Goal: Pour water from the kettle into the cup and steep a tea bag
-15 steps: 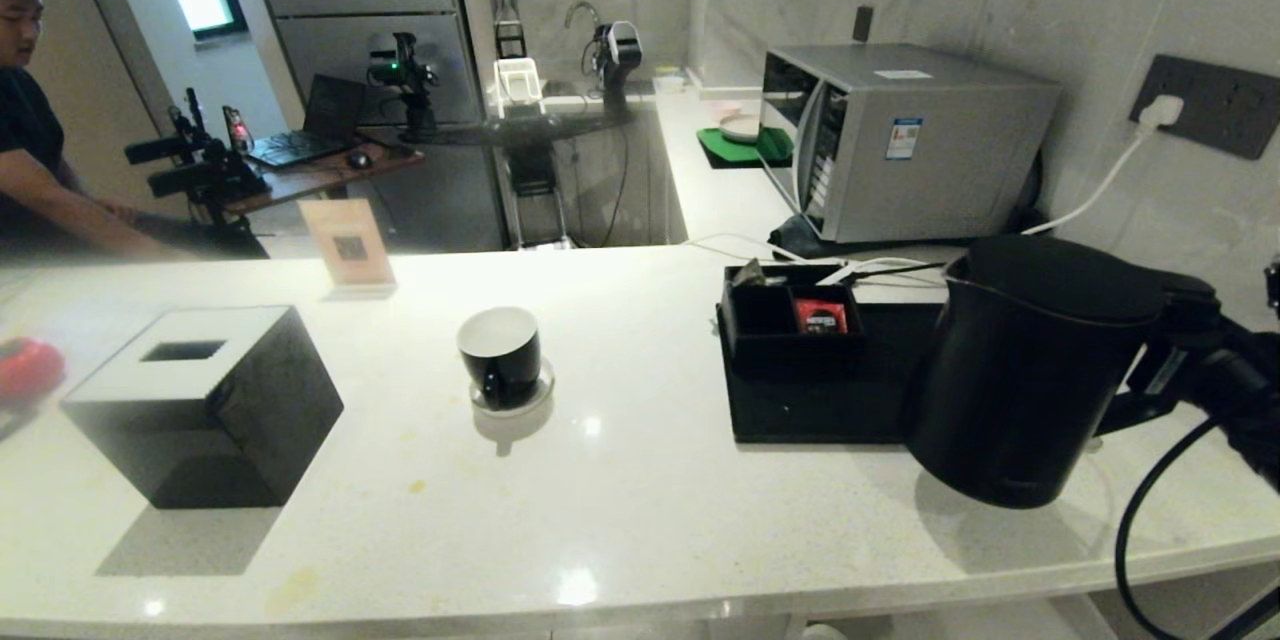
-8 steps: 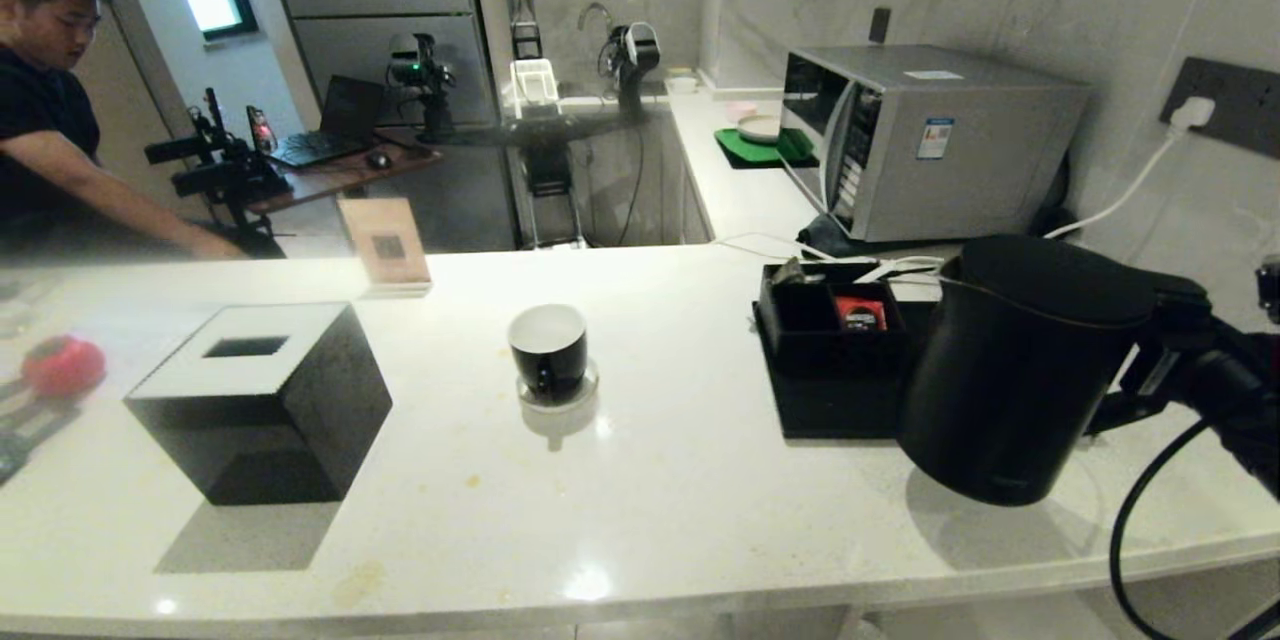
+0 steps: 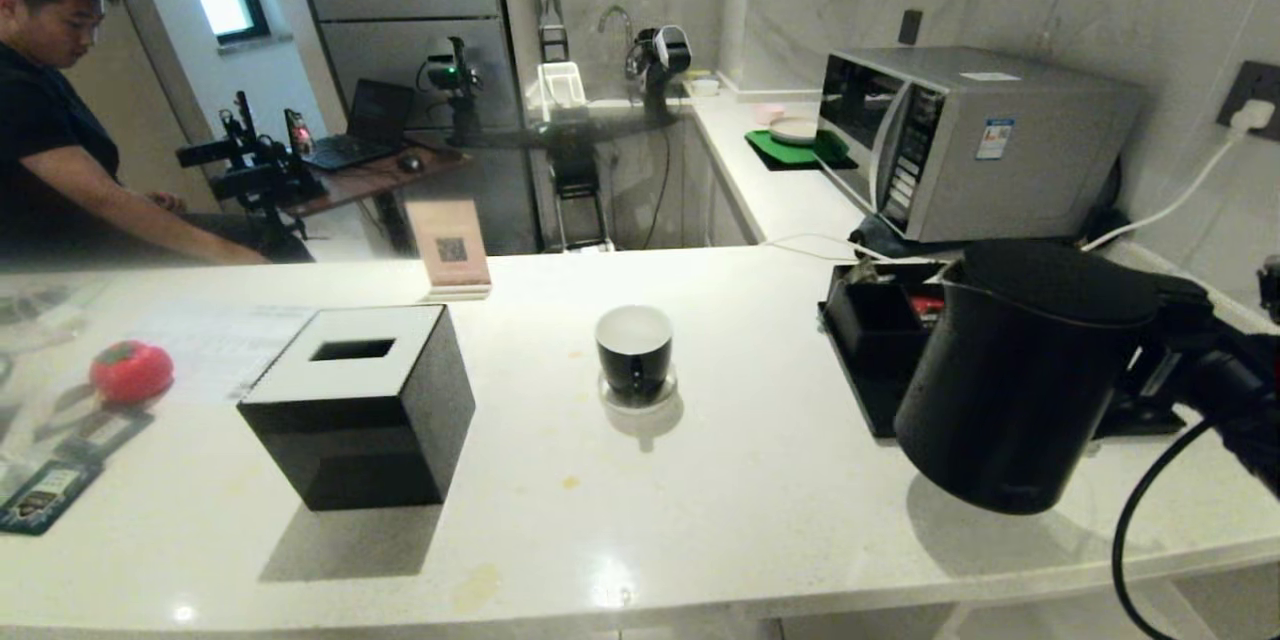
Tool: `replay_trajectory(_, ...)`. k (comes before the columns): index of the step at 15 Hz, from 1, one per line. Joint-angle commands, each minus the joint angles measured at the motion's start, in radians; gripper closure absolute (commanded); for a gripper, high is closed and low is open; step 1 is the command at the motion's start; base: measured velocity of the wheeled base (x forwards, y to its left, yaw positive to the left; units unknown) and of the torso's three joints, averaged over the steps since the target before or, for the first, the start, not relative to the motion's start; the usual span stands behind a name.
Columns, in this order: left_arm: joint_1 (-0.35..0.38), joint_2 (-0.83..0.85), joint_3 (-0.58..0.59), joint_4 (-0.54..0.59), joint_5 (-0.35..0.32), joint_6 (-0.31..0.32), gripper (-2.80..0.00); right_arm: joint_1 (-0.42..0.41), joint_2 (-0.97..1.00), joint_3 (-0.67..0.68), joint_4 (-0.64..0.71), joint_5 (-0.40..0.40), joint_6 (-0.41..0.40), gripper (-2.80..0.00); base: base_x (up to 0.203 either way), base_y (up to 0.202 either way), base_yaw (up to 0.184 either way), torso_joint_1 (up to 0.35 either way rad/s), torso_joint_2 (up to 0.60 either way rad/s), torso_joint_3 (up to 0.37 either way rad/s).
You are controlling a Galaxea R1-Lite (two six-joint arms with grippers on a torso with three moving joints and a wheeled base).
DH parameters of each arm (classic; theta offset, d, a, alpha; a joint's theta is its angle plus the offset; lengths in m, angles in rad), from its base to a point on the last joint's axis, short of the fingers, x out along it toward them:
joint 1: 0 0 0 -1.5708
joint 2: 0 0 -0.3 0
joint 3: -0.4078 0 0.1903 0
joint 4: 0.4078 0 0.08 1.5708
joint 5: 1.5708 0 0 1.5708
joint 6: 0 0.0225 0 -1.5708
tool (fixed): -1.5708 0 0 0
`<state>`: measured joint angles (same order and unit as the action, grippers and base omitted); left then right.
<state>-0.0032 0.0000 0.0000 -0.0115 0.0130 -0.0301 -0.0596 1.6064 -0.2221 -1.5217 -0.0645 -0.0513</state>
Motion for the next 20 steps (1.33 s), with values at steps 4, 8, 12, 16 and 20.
replay_trajectory(4,0.000,0.002,0.000,0.001,0.001,0.001,0.00,-0.002,-0.006,0.000,-0.014,-0.003,-0.001,0.00,0.000,0.195,-0.001,0.002,0.00,0.002)
replay_trajectory(8,0.000,0.002,0.000,0.001,0.001,0.003,0.00,0.000,-0.013,0.001,-0.012,-0.003,-0.001,0.00,0.000,0.190,-0.003,0.004,0.00,0.004)
replay_trajectory(12,0.000,0.002,0.000,0.001,0.001,0.001,0.00,0.000,-0.014,0.001,-0.014,-0.001,-0.001,0.00,0.000,0.050,-0.001,0.001,0.00,0.001)
replay_trajectory(16,0.000,0.002,0.000,0.001,0.001,0.001,0.00,-0.002,-0.020,0.001,-0.012,-0.001,-0.001,0.00,0.000,0.000,0.000,0.000,0.00,0.000)
replay_trajectory(20,0.000,0.002,0.000,0.001,0.001,0.001,0.00,-0.001,-0.017,-0.024,-0.010,-0.001,-0.001,0.00,0.000,0.000,0.000,0.000,0.00,0.000)
